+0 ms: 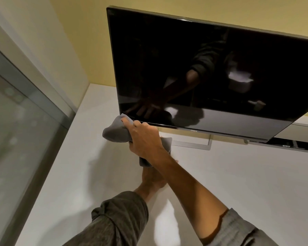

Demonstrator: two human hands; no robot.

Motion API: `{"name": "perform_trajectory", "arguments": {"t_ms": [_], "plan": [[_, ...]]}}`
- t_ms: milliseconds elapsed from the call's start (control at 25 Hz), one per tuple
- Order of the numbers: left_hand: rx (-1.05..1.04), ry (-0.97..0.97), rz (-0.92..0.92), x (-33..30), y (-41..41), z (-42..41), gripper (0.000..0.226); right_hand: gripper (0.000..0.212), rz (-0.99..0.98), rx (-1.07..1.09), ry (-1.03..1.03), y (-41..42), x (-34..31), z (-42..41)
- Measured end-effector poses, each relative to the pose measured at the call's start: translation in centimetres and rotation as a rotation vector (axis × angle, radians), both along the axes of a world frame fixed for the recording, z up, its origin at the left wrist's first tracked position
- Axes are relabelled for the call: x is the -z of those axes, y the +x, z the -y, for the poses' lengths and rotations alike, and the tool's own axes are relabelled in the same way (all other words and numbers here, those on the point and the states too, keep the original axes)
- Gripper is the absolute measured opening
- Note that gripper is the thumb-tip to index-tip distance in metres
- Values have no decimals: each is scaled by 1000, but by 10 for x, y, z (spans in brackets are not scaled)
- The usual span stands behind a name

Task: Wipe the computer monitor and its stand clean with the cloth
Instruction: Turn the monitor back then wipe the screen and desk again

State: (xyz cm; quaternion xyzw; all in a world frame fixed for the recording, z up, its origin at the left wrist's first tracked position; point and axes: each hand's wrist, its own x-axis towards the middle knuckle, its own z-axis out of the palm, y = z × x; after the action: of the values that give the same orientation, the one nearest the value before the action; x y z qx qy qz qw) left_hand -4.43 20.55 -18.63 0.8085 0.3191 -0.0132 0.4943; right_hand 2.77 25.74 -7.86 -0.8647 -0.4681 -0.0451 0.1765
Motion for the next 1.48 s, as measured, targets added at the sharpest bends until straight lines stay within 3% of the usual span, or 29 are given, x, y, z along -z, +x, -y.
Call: {"name": "perform_trajectory", "arguments": {"t_ms": [120,200,280,360,400,520,640,760,960,1120,1240,1360,1480], "plan": [[-93,-19,182,-17,-2,1,21,65,126,60,43,3,4,23],[-70,51,334,-32,-1,-2,35,66,88,51,-32,11,6,41],[139,360,314,-28,5,-4,56,54,-277,121,-132,27,-1,65],[345,634,89,-8,9,-9,71,36,-603,272,-176,35,-10,95],[367,714,18,-1,10,-10,74,40,-581,293,-155,35,-14,113],[347,784,-34,-2,8,-10,76,67,-189,267,-222,31,-33,164],[330,798,-50,-11,9,-11,79,58,-226,421,-190,43,-50,209],[338,651,-152,-36,5,3,77,49,-463,519,108,49,-57,267],[248,-57,-14,-110,3,99,52,49,-1051,729,546,36,-68,325],[169,-347,-44,-151,25,183,54,39,-1442,759,864,31,-68,357],[71,-405,-75,-166,48,219,49,42,-1581,840,1026,39,-65,376],[-12,-361,0,-171,62,243,41,87,-1646,869,1227,52,-62,398],[38,-249,98,-169,66,256,26,76,-1861,729,1315,49,-57,421]]}}
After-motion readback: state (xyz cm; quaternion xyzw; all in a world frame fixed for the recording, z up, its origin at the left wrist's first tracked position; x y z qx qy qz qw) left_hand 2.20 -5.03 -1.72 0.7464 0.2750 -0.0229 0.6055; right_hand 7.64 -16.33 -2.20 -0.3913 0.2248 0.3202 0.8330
